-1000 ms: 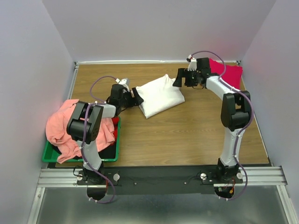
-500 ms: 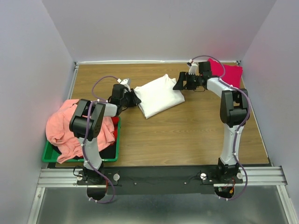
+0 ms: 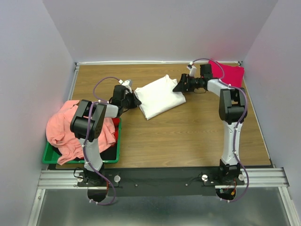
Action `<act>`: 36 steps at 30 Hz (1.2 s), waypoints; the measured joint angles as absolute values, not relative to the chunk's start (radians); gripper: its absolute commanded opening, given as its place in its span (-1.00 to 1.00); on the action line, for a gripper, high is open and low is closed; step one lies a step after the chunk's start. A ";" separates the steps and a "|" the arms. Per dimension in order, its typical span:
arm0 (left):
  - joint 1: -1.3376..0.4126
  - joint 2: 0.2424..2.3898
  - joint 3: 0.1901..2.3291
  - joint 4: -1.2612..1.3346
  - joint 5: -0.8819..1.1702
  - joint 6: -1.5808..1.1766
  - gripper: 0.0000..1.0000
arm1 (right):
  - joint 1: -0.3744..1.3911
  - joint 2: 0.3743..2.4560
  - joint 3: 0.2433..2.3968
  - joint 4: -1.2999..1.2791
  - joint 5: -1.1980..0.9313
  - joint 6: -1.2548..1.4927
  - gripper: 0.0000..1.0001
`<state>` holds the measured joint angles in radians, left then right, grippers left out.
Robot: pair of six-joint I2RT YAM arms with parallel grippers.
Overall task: Fold and stack the t-shirts
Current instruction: Neatly place the folded tshirt to the corner
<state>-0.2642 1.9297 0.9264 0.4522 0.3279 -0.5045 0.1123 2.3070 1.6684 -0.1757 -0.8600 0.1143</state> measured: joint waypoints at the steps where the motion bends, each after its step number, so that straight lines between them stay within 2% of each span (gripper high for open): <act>1: -0.264 1.930 0.926 0.452 0.328 -0.503 -0.90 | 0.112 2.317 1.677 -0.171 -0.878 0.121 0.85; 13: -0.264 1.930 0.942 0.420 0.335 -0.487 -0.91 | 0.148 2.371 1.721 -0.151 -0.949 0.156 0.65; 17: -0.264 1.930 0.942 0.418 0.337 -0.483 -0.91 | 0.173 2.379 1.729 -0.155 -0.948 0.156 0.42; 19: -0.264 1.930 0.943 0.417 0.341 -0.481 -0.91 | 0.180 2.383 1.731 -0.159 -0.948 0.155 0.24; 20: -0.263 1.930 0.943 0.416 0.342 -0.480 -0.91 | 0.182 2.384 1.732 -0.162 -0.944 0.155 0.15; 21: -0.264 1.930 0.946 0.414 0.342 -0.479 -0.90 | 0.184 2.387 1.732 -0.167 -0.944 0.151 -0.08; 22: -0.264 1.931 0.949 0.411 0.343 -0.478 -0.85 | 0.185 2.390 1.732 -0.173 -0.942 0.151 -0.20; 23: -0.264 1.932 0.952 0.409 0.343 -0.477 -0.80 | 0.187 2.392 1.732 -0.180 -0.930 0.148 -0.50; 24: -0.264 1.932 0.954 0.408 0.344 -0.476 -0.74 | 0.188 2.394 1.732 -0.186 -0.928 0.149 -0.66; 27: -0.264 1.932 0.954 0.404 0.345 -0.473 -0.19 | 0.194 2.399 1.732 -0.206 -0.907 0.150 -0.99; 28: -0.264 1.932 0.954 0.402 0.347 -0.476 0.06 | 0.196 2.397 1.732 -0.208 -0.902 0.150 -0.99; 31: -0.264 1.920 0.963 0.394 0.356 -0.472 0.34 | 0.199 2.382 1.724 -0.220 -0.852 0.153 -0.99; 36: -0.265 1.860 0.953 0.347 0.356 -0.464 0.49 | 0.210 2.296 1.681 -0.265 -0.690 0.142 -0.99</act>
<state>-0.2649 1.8599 0.9531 0.3470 0.3557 -0.4637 0.2104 2.2955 1.6810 -0.2653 -0.6895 0.1421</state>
